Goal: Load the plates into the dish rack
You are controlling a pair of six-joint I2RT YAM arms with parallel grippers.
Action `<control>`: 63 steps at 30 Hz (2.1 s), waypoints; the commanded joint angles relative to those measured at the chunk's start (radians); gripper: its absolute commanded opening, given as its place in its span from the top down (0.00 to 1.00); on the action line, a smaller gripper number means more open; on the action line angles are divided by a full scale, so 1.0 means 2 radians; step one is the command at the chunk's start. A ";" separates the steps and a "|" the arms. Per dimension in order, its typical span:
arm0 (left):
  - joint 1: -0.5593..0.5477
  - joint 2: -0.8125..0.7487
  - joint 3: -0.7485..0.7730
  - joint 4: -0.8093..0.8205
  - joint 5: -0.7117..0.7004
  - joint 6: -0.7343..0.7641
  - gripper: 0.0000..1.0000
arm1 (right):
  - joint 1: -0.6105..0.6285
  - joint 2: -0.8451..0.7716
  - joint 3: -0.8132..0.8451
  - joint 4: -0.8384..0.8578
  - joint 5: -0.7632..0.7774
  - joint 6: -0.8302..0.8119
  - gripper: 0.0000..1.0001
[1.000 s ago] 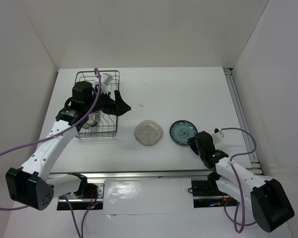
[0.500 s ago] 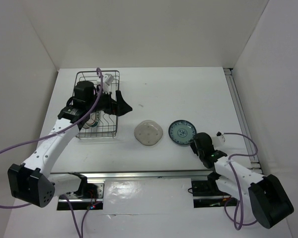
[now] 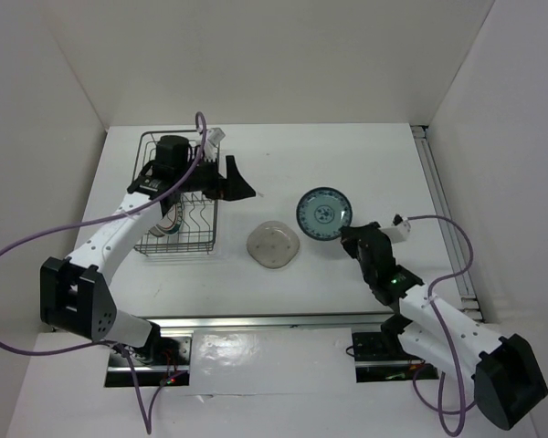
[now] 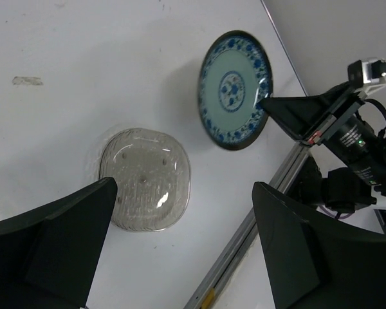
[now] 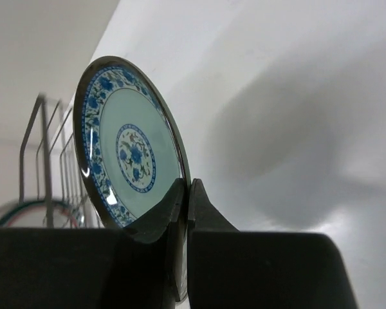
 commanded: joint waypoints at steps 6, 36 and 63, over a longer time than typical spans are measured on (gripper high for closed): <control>0.001 0.001 0.001 0.044 0.041 -0.015 0.00 | 0.034 0.074 -0.006 0.337 -0.200 -0.176 1.00; 0.001 -0.130 0.065 -0.111 -0.374 0.079 1.00 | 0.089 0.145 0.075 0.341 -0.188 -0.237 0.00; -0.030 -0.089 -0.037 -0.018 -0.709 0.175 1.00 | 0.054 0.094 -0.008 0.300 -0.249 -0.247 0.00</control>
